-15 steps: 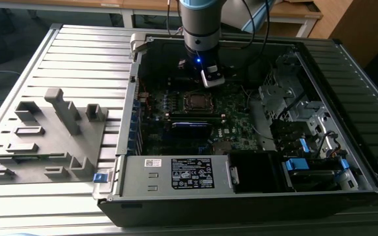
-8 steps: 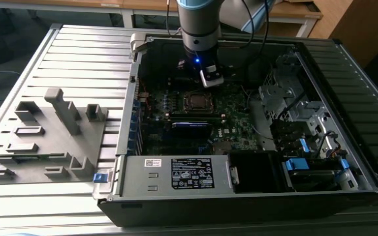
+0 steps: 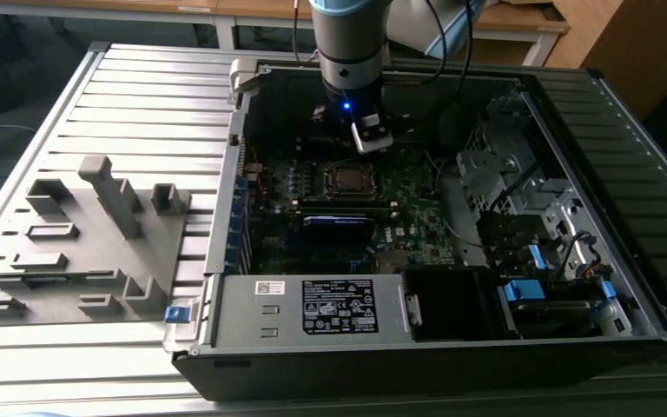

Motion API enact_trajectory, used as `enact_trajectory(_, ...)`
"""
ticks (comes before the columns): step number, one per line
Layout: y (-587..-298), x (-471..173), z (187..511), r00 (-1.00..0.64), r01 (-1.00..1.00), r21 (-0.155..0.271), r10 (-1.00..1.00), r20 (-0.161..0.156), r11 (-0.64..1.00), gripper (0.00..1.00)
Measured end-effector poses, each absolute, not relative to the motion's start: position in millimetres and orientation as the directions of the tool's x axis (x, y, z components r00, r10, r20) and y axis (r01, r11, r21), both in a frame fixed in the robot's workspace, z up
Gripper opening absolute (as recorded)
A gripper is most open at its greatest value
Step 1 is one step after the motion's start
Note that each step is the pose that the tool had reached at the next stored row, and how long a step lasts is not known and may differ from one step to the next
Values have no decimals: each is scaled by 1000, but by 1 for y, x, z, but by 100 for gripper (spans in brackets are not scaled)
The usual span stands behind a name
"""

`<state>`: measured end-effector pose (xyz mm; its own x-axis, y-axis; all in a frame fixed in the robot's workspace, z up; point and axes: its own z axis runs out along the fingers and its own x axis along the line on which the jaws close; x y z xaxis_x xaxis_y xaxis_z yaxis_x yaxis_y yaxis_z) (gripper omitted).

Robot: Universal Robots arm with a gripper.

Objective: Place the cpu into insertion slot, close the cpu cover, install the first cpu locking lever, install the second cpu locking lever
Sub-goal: 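Install the first cpu locking lever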

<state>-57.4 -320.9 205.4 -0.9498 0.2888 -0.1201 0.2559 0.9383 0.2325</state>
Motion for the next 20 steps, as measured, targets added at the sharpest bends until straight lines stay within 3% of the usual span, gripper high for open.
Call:
enact_trajectory(8,-321,-57,203,-949,255,205,285,-134,945,11)
enact_trajectory(20,-319,-57,203,-949,255,204,285,-135,945,11)
